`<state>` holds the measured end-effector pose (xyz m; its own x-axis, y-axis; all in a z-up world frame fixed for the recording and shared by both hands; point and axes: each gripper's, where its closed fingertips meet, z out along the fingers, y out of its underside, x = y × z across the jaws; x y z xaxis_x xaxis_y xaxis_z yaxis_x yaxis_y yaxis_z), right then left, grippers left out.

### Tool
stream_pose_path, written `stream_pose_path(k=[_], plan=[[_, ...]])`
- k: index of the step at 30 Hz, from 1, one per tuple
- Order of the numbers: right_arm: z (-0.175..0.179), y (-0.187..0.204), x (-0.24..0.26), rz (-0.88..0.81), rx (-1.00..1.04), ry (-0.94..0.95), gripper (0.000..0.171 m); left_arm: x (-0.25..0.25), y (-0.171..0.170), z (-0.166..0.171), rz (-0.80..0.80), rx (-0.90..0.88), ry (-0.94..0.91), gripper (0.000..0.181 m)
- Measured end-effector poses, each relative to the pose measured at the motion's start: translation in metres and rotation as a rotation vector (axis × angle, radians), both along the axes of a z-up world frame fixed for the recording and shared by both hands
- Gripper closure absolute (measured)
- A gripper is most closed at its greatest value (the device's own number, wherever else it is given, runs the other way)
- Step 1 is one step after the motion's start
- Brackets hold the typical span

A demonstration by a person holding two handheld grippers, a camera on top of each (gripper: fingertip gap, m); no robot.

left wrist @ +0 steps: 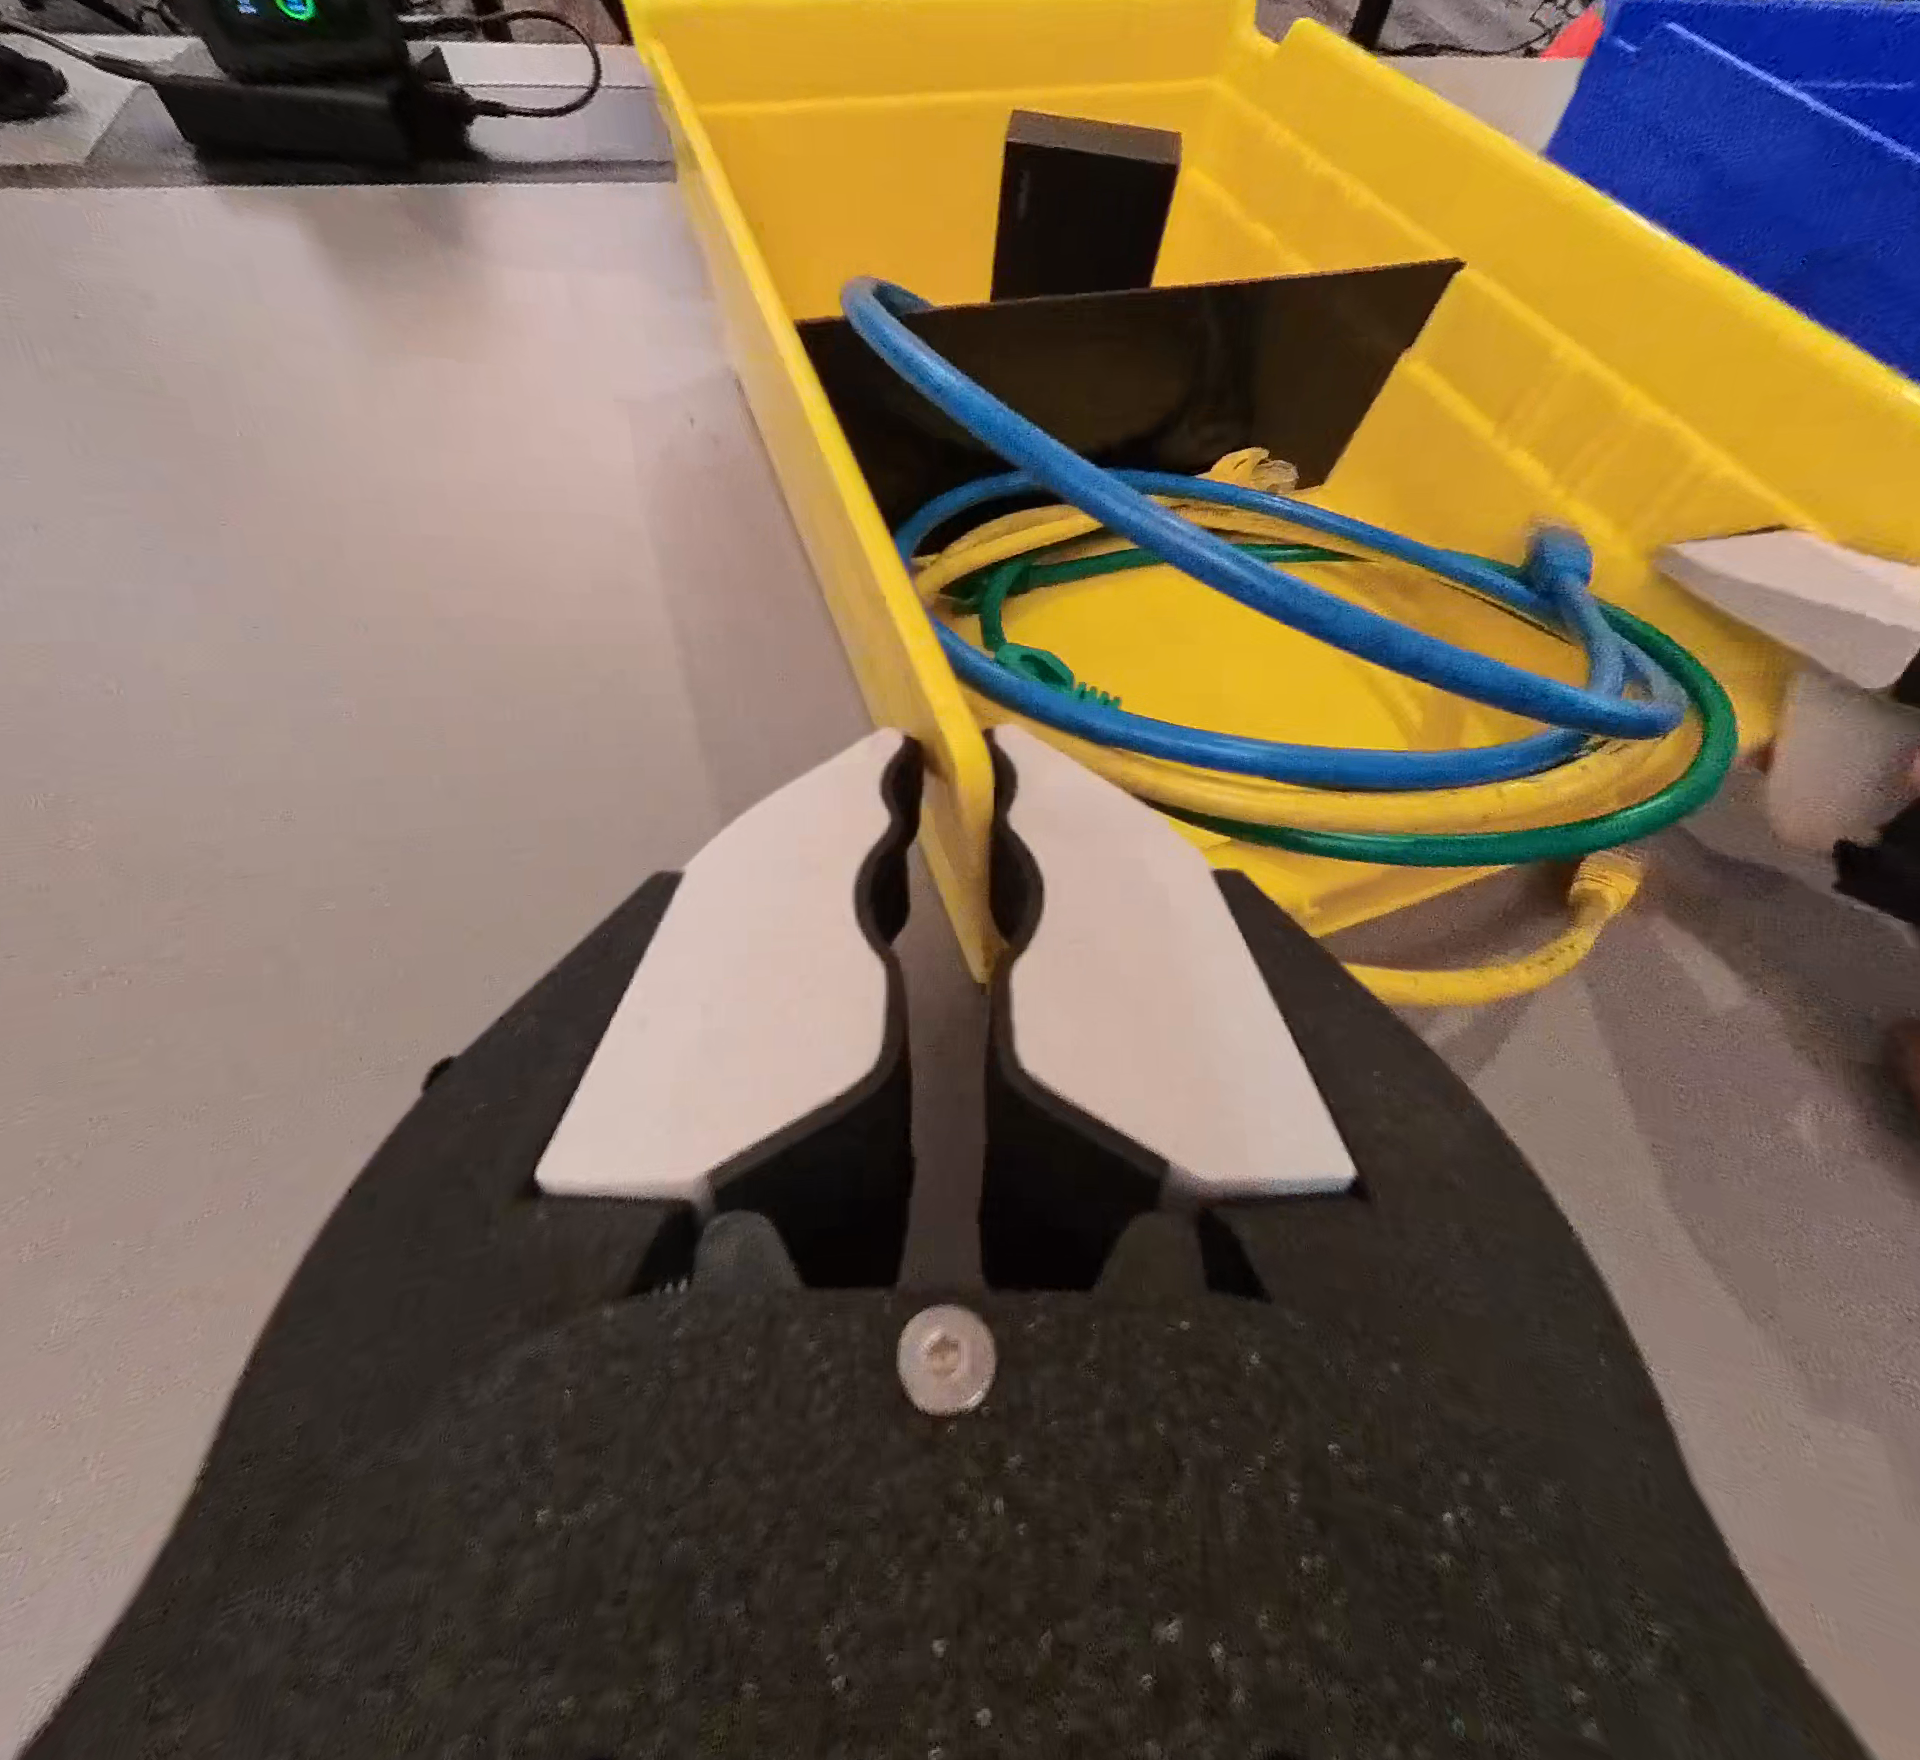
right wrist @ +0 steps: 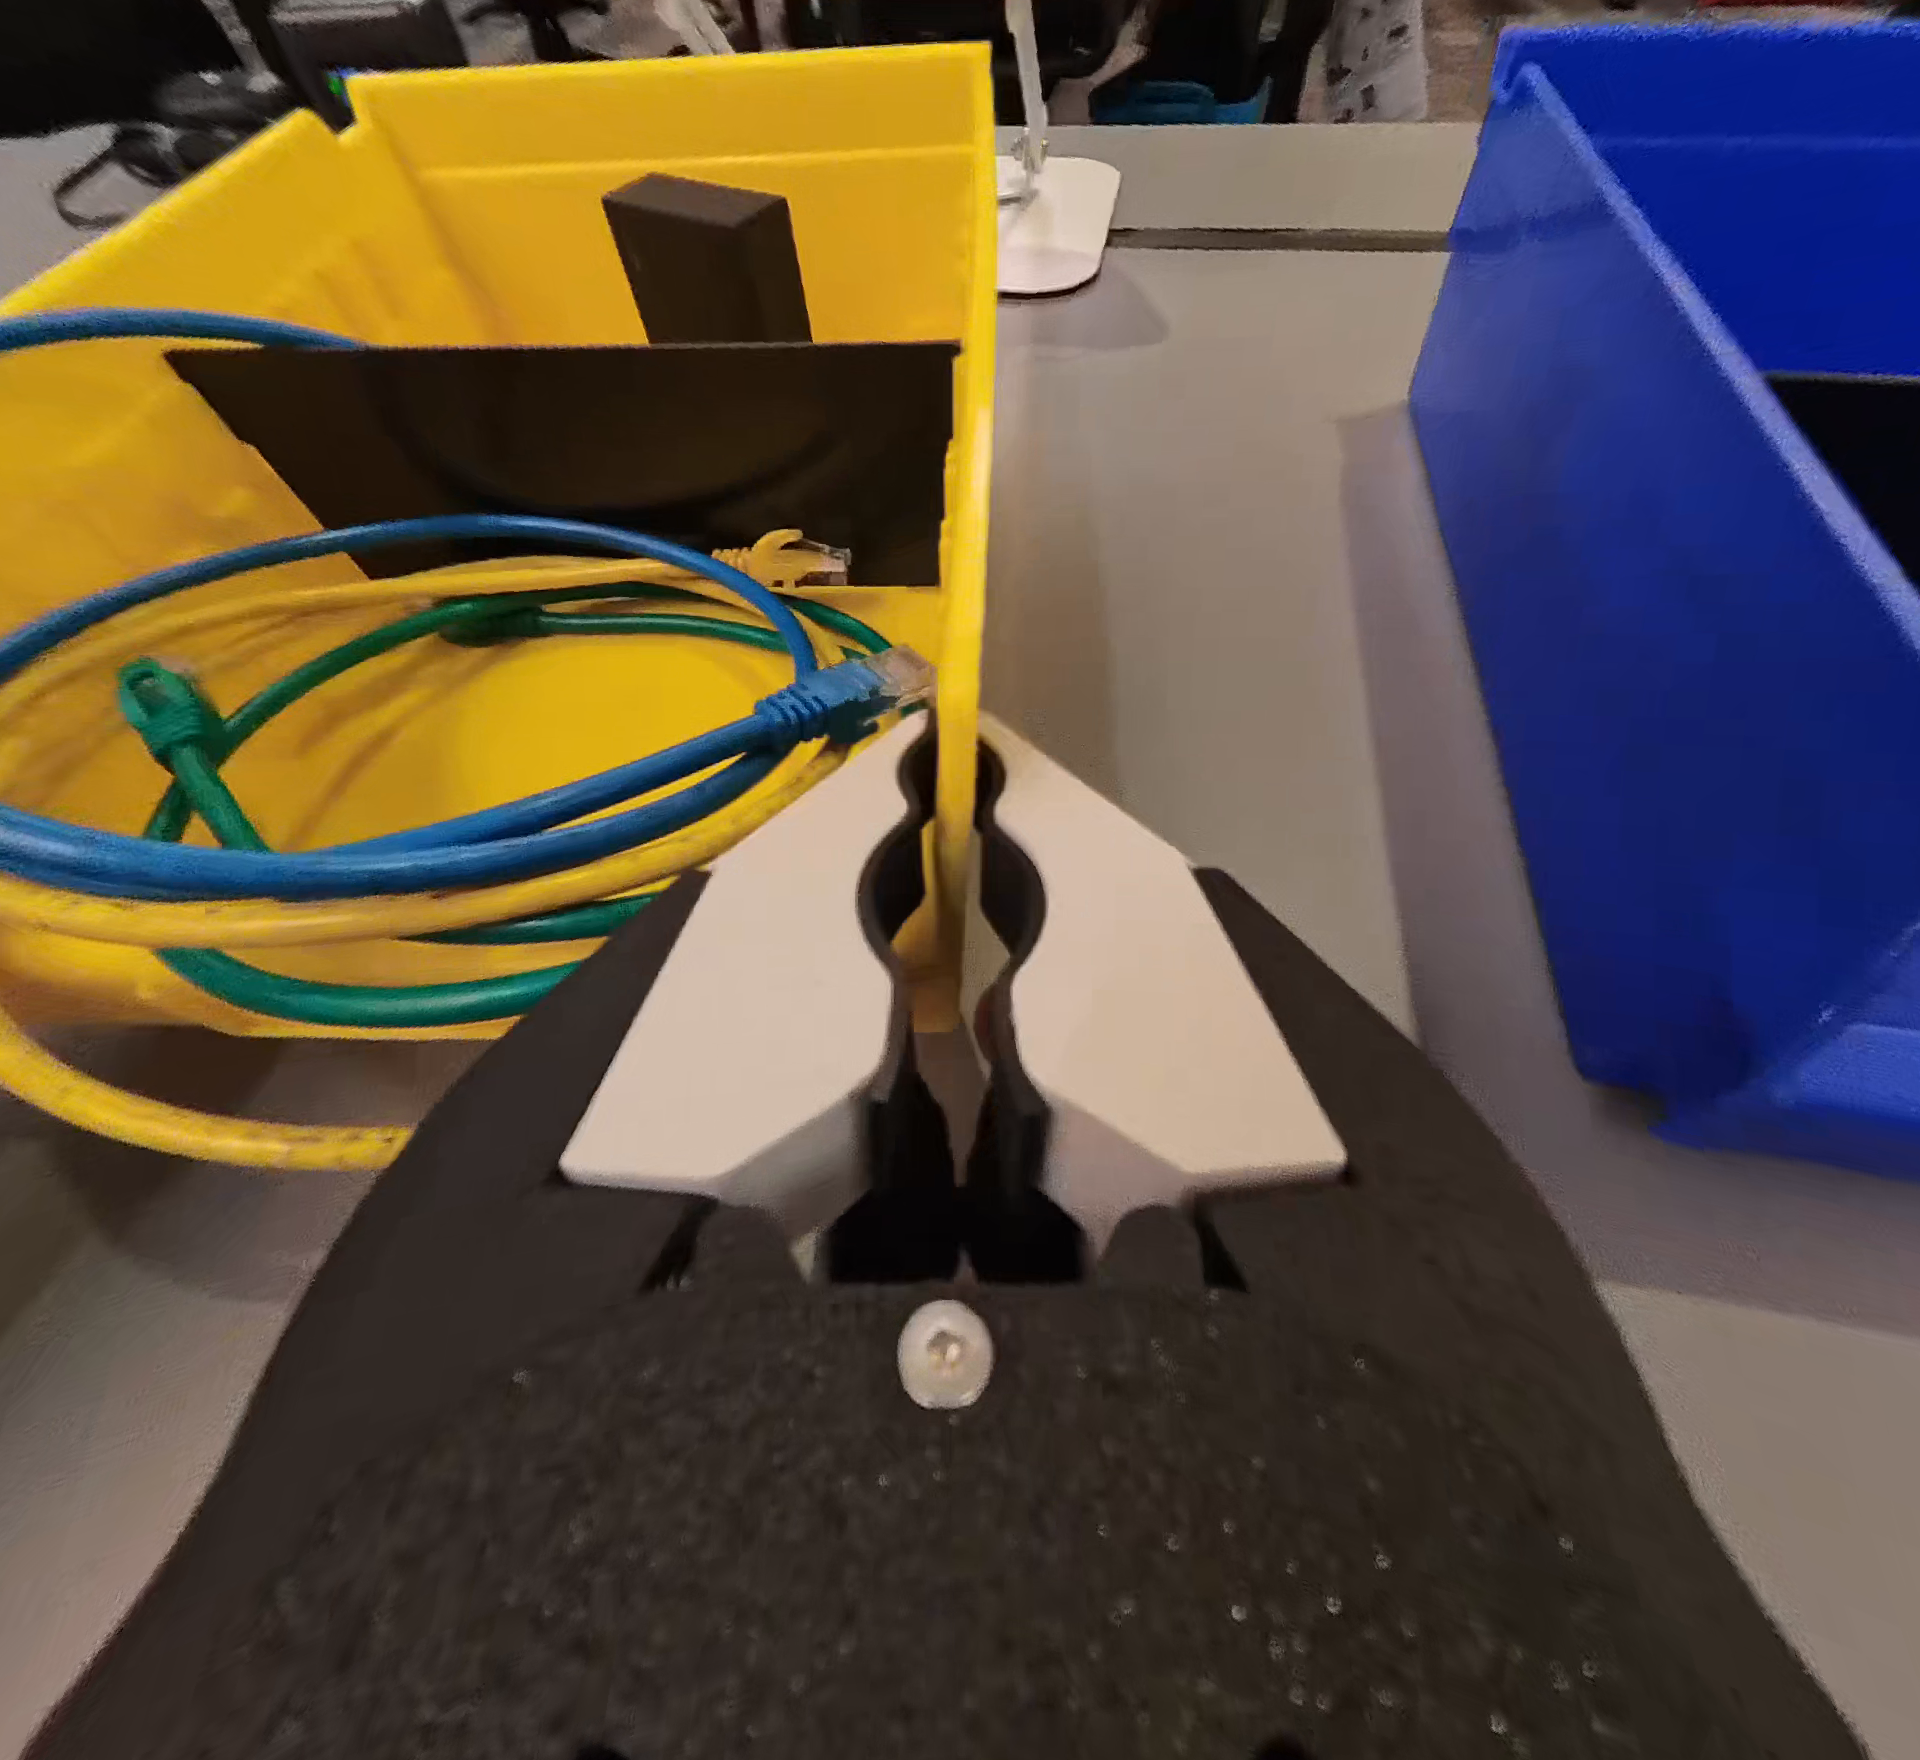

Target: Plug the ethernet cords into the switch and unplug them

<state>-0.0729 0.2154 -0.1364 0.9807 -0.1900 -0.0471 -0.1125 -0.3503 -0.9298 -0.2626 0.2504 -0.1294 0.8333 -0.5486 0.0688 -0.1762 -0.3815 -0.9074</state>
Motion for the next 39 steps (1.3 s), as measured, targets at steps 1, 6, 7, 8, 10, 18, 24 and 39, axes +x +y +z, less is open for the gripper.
stream_pose_path(k=[1,6,7,8,10,18,24,39], plan=[[0.002,0.000,-0.002,-0.007,-0.004,-0.041,0.169,-0.003,0.003,0.000,0.019,0.020,0.027,0.174],[0.015,0.001,-0.030,-0.026,0.003,-0.047,0.168,-0.029,0.019,0.012,0.091,0.071,0.073,0.177],[0.020,0.004,-0.038,-0.026,0.010,-0.040,0.168,-0.037,0.022,0.015,0.106,0.074,0.073,0.178],[0.024,0.008,-0.046,-0.030,0.016,-0.044,0.168,-0.045,0.026,0.018,0.118,0.072,0.056,0.178],[0.034,0.019,-0.065,-0.035,0.045,-0.060,0.168,-0.064,0.036,0.024,0.148,0.081,0.029,0.178],[0.044,0.075,-0.181,-0.055,0.099,-0.065,0.168,-0.180,0.096,0.036,0.198,0.111,-0.008,0.179],[0.017,0.102,-0.236,-0.033,0.022,-0.049,0.167,-0.234,0.124,0.015,0.189,0.050,0.026,0.178],[0.041,-0.002,-0.213,0.718,-0.075,0.256,0.123,-0.304,0.099,0.037,0.436,-0.009,-0.229,0.151]])
